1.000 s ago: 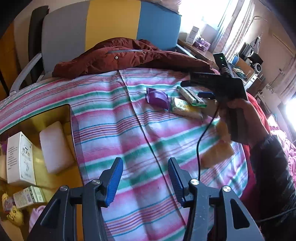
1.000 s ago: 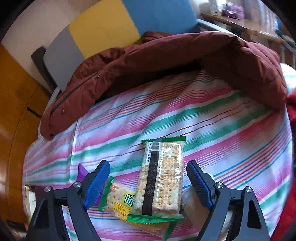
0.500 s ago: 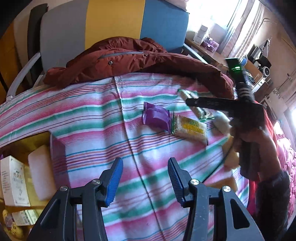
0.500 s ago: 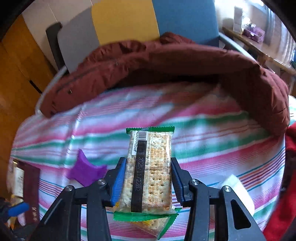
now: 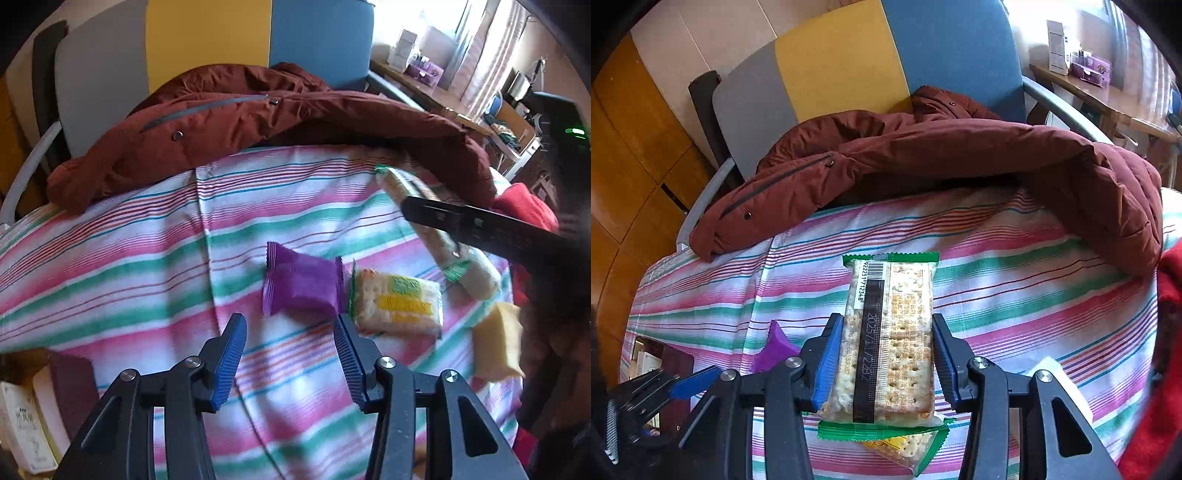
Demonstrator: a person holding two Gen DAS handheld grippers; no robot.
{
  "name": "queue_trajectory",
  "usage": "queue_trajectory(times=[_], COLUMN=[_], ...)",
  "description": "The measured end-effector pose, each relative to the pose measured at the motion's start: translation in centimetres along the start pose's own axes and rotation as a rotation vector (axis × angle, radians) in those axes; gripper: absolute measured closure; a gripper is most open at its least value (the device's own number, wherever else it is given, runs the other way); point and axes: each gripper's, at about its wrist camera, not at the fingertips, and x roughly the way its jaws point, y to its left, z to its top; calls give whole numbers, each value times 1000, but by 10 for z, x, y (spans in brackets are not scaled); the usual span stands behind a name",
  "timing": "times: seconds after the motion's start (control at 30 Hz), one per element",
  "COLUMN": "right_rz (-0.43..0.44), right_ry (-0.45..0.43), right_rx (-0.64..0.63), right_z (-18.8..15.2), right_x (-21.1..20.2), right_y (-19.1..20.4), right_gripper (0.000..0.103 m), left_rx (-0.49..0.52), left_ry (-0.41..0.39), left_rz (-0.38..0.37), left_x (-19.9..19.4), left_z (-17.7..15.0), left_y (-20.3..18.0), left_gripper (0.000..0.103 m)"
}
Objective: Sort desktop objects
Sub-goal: 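Grasp the cracker packet with the right gripper while the left gripper grasps the purple packet, then carry the purple packet and cracker packet into the gold tray and release them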
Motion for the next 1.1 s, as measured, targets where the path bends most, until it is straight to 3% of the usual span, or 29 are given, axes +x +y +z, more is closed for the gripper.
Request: queue_trajectory(times=[0.2,0.37,0.53,0.6,0.67,0.73,0.8,1.1], right_rz=[4,2,4,5,3,-3,-2,32], right_ry=[-10,-12,-20,-19,-19,-21,-24,-15], right_rx=[27,36,23,22,19,15,10,-56], right_z=[2,3,2,2,2,2,2,-2], right_x=[-2,-3,-6,-6,-5,-5,-6,-1], right_y=[-4,-6,-3,-3,-2,-2,-1,13], right_gripper=[56,56,56,56,56,56,56,56], left_rx=[-81,4,18,77,125,133,113,56], left_ry=[15,30,32,11,-6,-24,-25,-53], left_rz=[-52,-14,-7,29,62,61,45,-16], left_x=[24,44,59,57,56,53,51,30], left_z=[20,27,25,18,10,5,4,-3], left_y=[-1,-13,-13,-21,-27,-27,-22,-7], left_gripper=[52,50,47,46,49,63,68,70])
